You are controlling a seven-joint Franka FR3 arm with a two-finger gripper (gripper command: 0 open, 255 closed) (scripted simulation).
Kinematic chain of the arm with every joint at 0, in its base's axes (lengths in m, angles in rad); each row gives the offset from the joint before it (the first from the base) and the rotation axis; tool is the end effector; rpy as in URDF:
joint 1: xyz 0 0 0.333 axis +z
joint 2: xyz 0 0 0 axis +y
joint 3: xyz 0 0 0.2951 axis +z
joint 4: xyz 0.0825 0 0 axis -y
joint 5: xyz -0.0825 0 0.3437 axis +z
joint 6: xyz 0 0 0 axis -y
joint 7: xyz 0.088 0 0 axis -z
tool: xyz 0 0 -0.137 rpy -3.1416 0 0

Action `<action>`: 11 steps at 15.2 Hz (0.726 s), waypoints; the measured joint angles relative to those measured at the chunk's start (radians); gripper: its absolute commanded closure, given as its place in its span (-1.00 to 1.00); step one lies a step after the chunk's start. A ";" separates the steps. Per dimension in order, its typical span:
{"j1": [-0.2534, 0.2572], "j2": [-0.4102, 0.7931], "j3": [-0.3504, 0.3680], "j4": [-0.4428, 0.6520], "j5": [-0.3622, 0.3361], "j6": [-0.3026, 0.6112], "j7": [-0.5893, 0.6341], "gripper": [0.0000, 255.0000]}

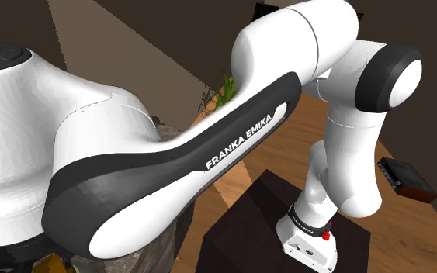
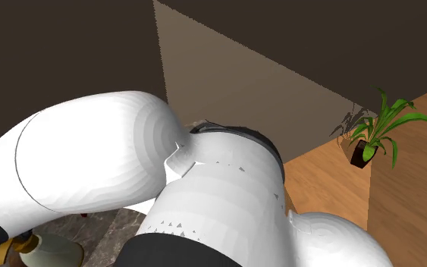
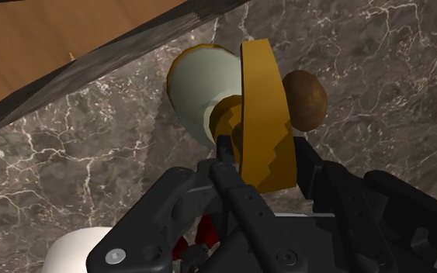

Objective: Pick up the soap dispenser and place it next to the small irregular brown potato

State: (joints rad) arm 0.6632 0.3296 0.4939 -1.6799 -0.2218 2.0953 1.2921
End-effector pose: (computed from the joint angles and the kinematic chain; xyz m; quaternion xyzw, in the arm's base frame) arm 0.2864 0.5478 0.4064 -0.9971 0.0341 -0.0436 0.0527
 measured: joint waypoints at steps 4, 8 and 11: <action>-0.001 0.000 0.000 -0.003 0.000 0.003 0.000 1.00; -0.001 -0.001 0.000 -0.003 0.000 0.004 0.000 -1.00; -0.001 -0.001 0.000 -0.003 0.000 0.004 0.000 -1.00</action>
State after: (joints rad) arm 0.6624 0.3286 0.4938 -1.6832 -0.2218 2.0990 1.2918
